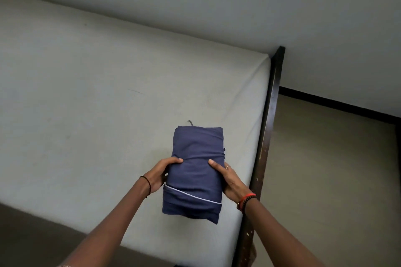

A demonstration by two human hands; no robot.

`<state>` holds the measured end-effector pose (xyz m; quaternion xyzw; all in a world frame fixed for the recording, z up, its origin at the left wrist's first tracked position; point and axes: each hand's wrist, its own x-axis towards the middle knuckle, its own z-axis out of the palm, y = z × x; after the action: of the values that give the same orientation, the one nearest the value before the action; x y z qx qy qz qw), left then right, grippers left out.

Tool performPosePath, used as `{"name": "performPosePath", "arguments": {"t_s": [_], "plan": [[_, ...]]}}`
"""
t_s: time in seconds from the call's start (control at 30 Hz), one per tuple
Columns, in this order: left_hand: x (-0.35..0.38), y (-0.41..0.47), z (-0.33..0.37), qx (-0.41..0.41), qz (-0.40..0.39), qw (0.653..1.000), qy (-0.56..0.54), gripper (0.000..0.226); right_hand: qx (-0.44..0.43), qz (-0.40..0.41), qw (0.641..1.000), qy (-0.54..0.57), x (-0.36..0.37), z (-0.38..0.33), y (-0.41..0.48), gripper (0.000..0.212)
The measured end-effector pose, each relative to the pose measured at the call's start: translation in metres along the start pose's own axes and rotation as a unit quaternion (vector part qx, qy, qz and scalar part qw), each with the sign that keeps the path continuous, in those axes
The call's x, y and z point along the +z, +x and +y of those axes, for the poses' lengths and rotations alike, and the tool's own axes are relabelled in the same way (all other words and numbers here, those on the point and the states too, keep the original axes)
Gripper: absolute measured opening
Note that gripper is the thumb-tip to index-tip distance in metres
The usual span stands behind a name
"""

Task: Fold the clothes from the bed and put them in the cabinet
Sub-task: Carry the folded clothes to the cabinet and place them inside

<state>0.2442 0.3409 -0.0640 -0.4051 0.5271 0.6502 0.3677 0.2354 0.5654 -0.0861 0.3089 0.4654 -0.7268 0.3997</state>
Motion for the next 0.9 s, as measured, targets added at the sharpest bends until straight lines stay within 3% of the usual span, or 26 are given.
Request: {"name": "performPosePath", "arguments": {"t_s": [0.13,0.3,0.47,0.6,0.7,0.9], "plan": [[0.038,-0.042,-0.003,0.019,-0.007,1.000,0.010,0.073,-0.005,0.004,1.000,0.009,-0.020,-0.008,-0.045,0.047],[0.098,-0.100,-0.002,0.061,-0.016,0.998,0.011,0.042,-0.044,-0.008,0.999,-0.003,-0.046,-0.035,-0.118,0.069],[0.163,-0.167,0.003,0.096,-0.023,0.995,0.013,0.040,-0.081,-0.006,0.997,-0.015,-0.073,-0.071,-0.206,0.076],[0.219,-0.225,0.014,0.144,-0.038,0.988,0.029,0.032,-0.125,-0.009,0.992,-0.012,-0.095,-0.101,-0.278,0.059],[0.254,-0.258,0.019,0.167,-0.054,0.983,0.049,0.043,-0.154,-0.010,0.988,0.010,-0.109,-0.115,-0.327,0.049],[0.315,-0.315,0.019,0.192,-0.099,0.972,0.098,0.044,-0.198,0.029,0.978,0.057,-0.140,-0.116,-0.399,0.052]]}}
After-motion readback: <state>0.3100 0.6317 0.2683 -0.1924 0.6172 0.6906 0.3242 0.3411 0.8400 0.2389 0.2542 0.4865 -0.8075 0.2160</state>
